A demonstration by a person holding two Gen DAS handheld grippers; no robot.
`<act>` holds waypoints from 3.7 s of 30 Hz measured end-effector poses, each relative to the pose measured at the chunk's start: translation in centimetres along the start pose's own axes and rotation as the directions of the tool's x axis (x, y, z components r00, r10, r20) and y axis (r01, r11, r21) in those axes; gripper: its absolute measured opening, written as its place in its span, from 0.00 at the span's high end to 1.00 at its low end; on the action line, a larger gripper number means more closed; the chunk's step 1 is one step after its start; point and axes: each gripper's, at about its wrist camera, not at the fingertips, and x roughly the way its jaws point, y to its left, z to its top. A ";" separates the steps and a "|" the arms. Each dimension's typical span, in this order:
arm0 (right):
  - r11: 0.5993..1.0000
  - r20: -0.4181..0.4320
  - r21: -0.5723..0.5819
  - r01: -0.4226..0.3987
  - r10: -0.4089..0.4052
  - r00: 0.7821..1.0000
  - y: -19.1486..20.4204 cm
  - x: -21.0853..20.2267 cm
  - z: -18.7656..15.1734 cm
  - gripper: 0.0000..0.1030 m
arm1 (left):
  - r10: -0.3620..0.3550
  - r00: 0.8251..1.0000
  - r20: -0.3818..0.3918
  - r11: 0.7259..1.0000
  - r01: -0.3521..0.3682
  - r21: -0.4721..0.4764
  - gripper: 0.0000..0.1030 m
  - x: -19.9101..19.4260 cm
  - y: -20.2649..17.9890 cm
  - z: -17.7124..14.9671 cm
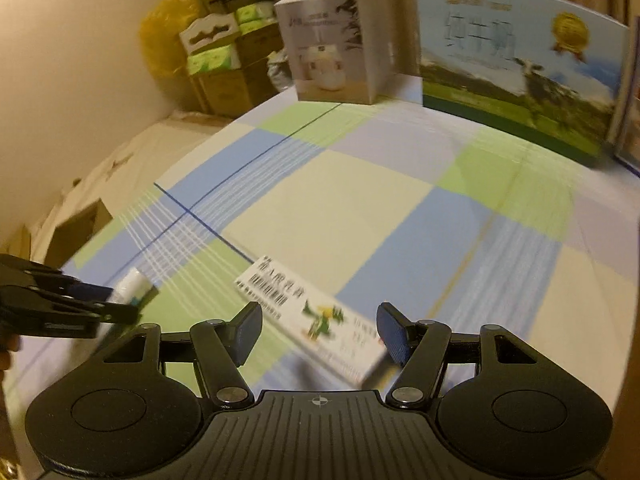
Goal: Organize objects
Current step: 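Grasp the white ointment box with the right tool while the left tool holds the tube, then carry the tube and ointment box with both tools over the cardboard box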
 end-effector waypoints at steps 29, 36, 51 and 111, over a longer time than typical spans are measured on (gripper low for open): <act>0.997 -0.099 -0.038 0.072 -0.075 0.992 5.4 0.7 -6.5 0.65 | -0.005 1.000 -0.002 1.000 0.005 0.006 0.68 -0.2 -1.2 -0.8; 0.990 -0.112 0.039 0.132 -0.127 0.986 5.7 -3.5 -10.2 0.65 | -0.047 0.999 0.000 0.998 0.047 0.052 0.68 -1.2 -3.6 -2.8; 0.929 -0.134 0.233 0.288 -0.263 0.955 3.5 -12.4 -17.7 0.65 | -0.222 0.974 -0.046 0.923 0.225 0.311 0.68 -3.4 -14.3 -7.5; 0.911 -0.060 0.263 0.318 -0.314 0.948 2.7 -16.5 -15.7 0.66 | -0.262 0.965 -0.009 0.881 0.244 0.405 0.68 -7.7 -18.8 -6.8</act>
